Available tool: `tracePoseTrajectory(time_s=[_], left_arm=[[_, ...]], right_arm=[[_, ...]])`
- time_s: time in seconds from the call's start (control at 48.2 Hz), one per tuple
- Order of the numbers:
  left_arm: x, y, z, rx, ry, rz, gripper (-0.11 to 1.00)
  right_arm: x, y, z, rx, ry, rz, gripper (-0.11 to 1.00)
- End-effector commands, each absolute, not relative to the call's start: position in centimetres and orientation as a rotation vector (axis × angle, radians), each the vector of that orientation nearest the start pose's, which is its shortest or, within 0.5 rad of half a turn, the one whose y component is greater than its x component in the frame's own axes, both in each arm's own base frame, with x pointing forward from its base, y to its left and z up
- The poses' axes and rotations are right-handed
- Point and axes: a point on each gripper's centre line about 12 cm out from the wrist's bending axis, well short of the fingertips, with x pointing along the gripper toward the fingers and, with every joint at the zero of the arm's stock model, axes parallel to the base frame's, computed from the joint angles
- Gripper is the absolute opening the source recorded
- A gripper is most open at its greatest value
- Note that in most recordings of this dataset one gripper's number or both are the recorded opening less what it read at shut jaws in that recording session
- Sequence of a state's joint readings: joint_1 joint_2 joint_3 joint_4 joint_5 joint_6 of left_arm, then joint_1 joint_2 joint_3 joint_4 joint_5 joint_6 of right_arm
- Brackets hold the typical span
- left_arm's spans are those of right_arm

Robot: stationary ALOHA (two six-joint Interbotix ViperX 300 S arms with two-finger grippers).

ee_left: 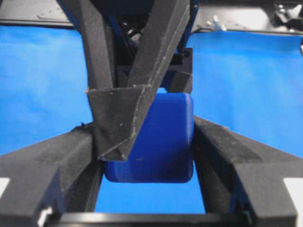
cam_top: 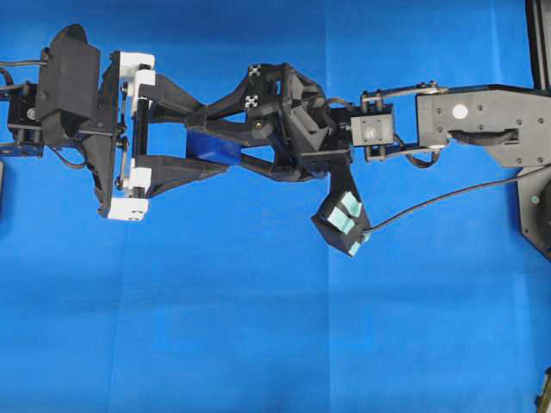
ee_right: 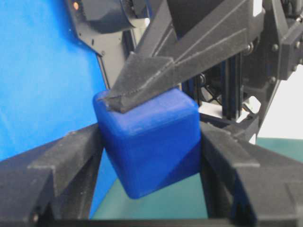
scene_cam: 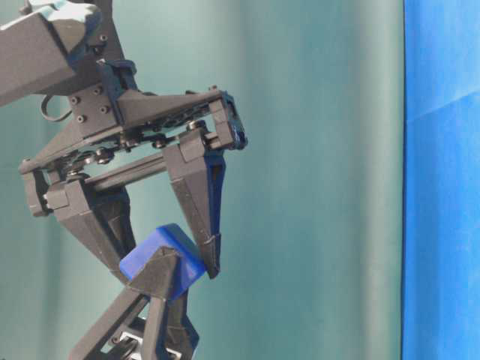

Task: Handover the blue block to the right arm after grasping it with the left arm, then place it in the designated position.
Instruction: 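Close the right gripper on the cube beside the left gripper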

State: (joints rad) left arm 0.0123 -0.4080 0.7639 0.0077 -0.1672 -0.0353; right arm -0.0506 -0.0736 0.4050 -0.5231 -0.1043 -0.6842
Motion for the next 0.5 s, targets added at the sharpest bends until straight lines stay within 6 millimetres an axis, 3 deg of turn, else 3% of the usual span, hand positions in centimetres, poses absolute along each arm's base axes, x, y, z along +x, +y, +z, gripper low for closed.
tracePoseTrajectory(time_s=[0.0,0.291,0.477], left_arm=[[33.26,0.28,30.98,-0.022,0.155,0.009,0.49],[33.58,0.30,31.16,-0.030,0.138,0.010,0.50],[33.44,0.29,31.15,-0.042,0.136,0.011,0.90]], right_arm=[[43.62,-1.66,32.08,-1.161,0.177,0.118,0.44],[43.64,-1.32,32.08,-1.156,0.173,0.124,0.44],[43.64,-1.00,32.07,-1.158,0.170,0.131,0.44]])
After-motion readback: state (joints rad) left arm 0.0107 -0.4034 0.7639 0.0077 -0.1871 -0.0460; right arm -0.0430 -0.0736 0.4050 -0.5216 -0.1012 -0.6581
